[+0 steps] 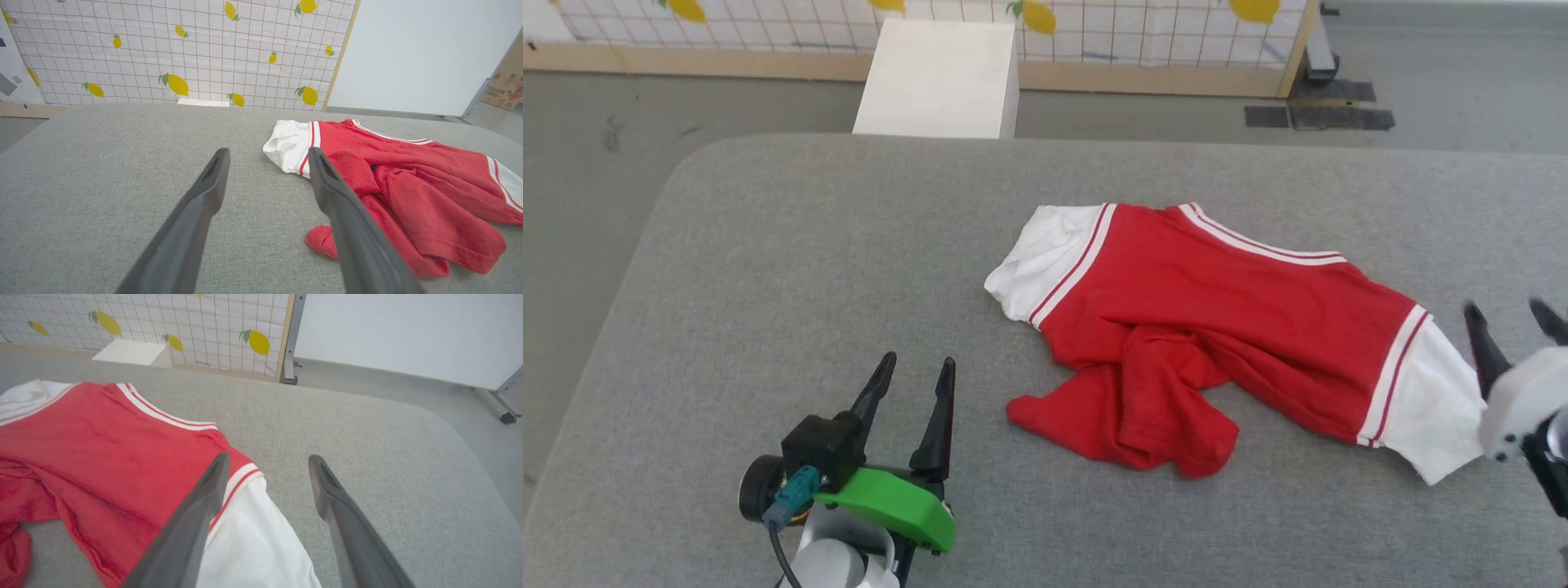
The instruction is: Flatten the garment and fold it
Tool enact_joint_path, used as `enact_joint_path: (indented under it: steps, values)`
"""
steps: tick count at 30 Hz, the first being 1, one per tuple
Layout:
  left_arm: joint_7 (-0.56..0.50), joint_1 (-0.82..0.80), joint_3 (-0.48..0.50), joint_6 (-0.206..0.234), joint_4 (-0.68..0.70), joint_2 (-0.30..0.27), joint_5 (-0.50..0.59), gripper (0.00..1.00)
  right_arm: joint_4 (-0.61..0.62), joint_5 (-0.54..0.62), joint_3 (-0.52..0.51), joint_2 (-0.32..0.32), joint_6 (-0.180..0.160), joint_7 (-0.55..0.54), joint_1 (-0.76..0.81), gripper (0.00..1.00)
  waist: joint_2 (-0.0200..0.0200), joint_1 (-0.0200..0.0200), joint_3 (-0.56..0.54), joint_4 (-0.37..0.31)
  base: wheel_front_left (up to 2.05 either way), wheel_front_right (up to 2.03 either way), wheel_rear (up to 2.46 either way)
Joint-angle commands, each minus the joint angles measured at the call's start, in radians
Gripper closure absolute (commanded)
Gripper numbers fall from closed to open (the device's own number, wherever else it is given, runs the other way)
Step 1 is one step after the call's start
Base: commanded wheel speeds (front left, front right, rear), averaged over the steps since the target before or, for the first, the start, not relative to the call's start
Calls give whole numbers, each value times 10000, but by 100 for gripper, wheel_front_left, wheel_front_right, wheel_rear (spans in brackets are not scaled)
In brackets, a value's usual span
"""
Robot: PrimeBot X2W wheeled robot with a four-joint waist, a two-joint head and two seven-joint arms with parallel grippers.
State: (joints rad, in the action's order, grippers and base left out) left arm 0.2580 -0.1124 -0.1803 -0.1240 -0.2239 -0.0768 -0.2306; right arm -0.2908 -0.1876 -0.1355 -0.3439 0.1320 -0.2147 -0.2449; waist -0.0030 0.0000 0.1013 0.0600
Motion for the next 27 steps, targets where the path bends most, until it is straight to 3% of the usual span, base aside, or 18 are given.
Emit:
enact_joint_path:
  steps: [1, 11, 16, 21, 27]
  values:
    - [38, 123, -25, -66, -38, -76, -97, 0, 375, -45, 119, 133, -13, 486, 31, 0, 30, 0, -121, -146, 0, 0, 0]
    - [-350, -471, -361, 4, -658, -119, 82, 0, 2896, 539, 385, 1585, -13, 3637, 1707, 0, 30, 0, 141, -643, 0, 0, 0]
    - [-1740, -1861, -630, -12, -1185, -413, 216, 0, 3658, 821, 80, 2526, -13, 4198, 2229, 0, 30, 0, 766, -1100, 0, 0, 0]
    - [-3484, -3652, -1210, -56, -1746, -1157, 74, 0, 3957, 916, 175, 2789, -13, 4239, 2238, 0, 30, 0, 1379, -1599, 0, 0, 0]
    - [-5938, -5627, -2709, -64, -2598, -2307, -1477, 0, 3939, 836, 287, 2898, -13, 4285, 1827, 0, 30, 0, 1989, -2238, 0, 0, 0]
